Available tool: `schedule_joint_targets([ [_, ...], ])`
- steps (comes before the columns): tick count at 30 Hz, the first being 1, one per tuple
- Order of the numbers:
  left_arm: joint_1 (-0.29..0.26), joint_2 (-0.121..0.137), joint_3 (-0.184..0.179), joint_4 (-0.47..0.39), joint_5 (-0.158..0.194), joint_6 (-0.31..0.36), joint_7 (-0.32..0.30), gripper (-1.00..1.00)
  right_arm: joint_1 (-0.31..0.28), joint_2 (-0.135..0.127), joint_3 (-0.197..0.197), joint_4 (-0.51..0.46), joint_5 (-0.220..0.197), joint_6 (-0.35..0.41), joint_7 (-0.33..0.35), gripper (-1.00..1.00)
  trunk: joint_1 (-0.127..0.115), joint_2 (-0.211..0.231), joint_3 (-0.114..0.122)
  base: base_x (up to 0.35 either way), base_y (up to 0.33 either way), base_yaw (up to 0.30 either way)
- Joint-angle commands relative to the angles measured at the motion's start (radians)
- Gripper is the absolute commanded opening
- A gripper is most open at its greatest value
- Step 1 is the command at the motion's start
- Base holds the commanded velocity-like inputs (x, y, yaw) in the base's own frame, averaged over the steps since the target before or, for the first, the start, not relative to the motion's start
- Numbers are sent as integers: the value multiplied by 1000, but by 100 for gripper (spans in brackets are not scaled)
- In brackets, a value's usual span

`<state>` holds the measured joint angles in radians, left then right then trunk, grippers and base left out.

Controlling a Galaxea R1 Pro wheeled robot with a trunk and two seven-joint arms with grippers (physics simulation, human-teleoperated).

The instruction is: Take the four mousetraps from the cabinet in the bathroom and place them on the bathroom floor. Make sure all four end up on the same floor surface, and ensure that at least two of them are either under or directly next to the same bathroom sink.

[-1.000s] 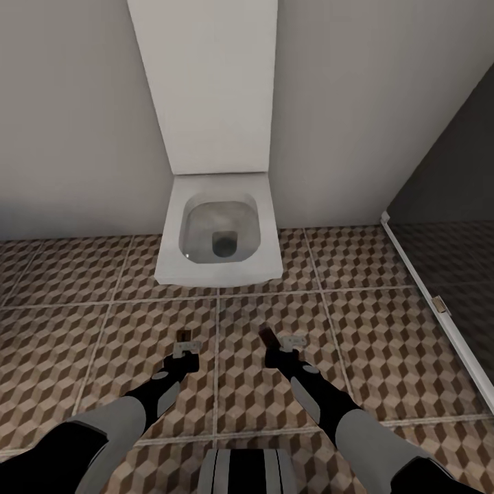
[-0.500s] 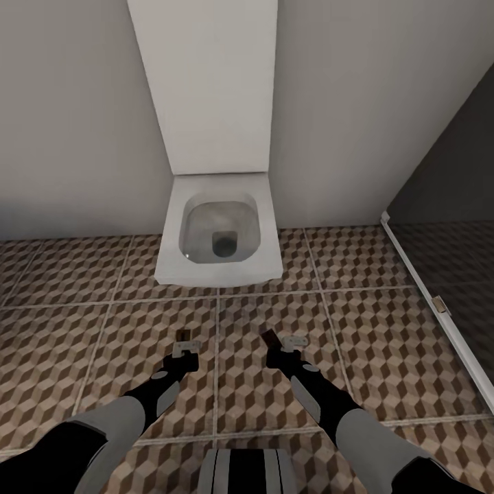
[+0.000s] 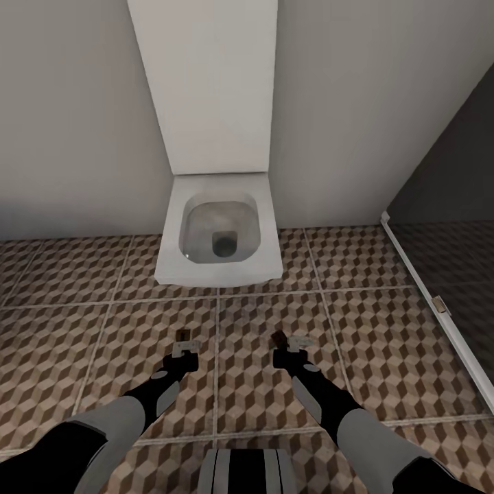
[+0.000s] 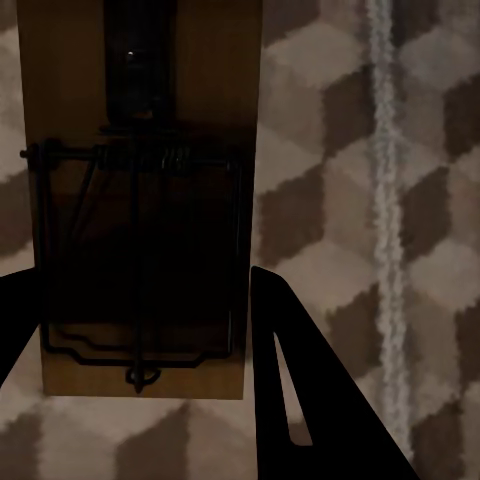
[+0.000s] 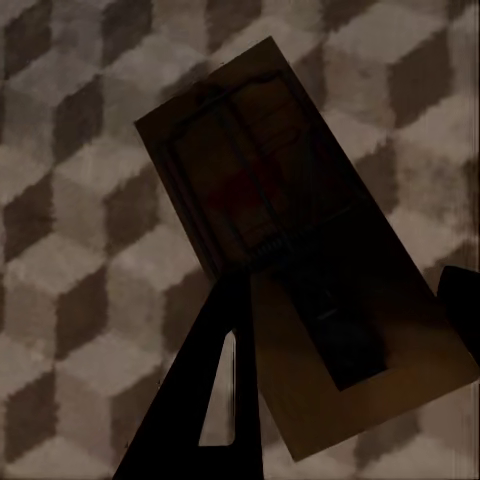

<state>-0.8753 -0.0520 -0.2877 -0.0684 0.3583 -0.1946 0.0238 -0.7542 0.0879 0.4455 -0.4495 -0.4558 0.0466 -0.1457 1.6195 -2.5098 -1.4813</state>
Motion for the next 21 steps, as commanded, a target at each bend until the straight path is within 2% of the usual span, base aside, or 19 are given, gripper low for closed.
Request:
schedule_joint_targets([
  [1, -1, 0, -9, 1, 4, -3, 5, -100, -1, -1, 9, -2, -6, 7, -12, -100, 0, 0, -1, 0, 0, 0],
  [7, -1, 0, -9, 1, 4, -3, 5, -100, -1, -3, 9, -3, 20, 56, -20, -100, 0, 0, -1, 0, 0, 0],
  [12, -1, 0, -9, 1, 4, -3, 5, -100, -1, -3, 7, -3, 44, 66, -21, -100, 0, 0, -1, 0, 0, 0],
  [21, -1, 0, -9, 1, 4, -3, 5, -100, -1, -4, 7, -2, 52, 76, -43, -100, 0, 0, -1, 0, 0, 0],
])
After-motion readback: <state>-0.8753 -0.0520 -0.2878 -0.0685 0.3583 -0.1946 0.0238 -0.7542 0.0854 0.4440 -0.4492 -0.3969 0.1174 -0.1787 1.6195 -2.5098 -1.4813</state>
